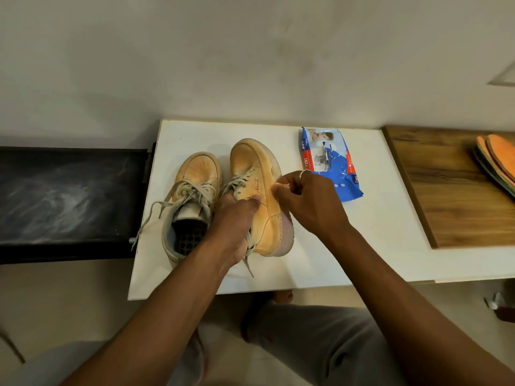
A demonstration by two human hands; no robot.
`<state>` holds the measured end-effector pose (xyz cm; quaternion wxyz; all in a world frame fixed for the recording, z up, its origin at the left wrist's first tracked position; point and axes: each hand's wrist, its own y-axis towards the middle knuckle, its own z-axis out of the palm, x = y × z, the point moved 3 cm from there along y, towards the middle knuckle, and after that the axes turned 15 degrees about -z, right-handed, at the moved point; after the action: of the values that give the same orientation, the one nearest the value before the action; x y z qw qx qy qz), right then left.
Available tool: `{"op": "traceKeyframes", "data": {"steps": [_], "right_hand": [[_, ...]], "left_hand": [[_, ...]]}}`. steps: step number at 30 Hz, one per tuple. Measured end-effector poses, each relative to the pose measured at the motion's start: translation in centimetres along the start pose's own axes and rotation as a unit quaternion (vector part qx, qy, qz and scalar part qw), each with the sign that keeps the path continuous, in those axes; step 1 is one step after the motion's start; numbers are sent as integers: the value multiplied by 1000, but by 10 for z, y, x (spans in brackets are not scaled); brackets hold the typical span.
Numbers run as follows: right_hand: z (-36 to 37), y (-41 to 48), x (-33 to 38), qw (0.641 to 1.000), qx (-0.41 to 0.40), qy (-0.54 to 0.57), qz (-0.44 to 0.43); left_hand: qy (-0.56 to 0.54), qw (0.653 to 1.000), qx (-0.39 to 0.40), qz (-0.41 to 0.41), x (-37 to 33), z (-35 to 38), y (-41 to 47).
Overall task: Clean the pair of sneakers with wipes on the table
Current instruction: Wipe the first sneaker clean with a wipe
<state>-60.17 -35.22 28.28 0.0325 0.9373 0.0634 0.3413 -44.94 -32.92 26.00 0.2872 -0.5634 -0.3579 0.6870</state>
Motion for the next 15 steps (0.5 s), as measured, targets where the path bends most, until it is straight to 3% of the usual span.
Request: {"op": "traceKeyframes", "data": {"steps": [3, 8, 15], "right_hand": [[1, 3, 1, 1000, 9, -2, 7], [-8, -20, -10, 994, 99, 23, -34], [-1, 4, 2, 999, 21, -2, -43]], "left_hand": [[0, 1000, -5, -5, 1, -1, -1], [1, 1000, -11, -4, -1, 1, -3], [-1, 1000, -8, 6, -1, 1, -4]]}}
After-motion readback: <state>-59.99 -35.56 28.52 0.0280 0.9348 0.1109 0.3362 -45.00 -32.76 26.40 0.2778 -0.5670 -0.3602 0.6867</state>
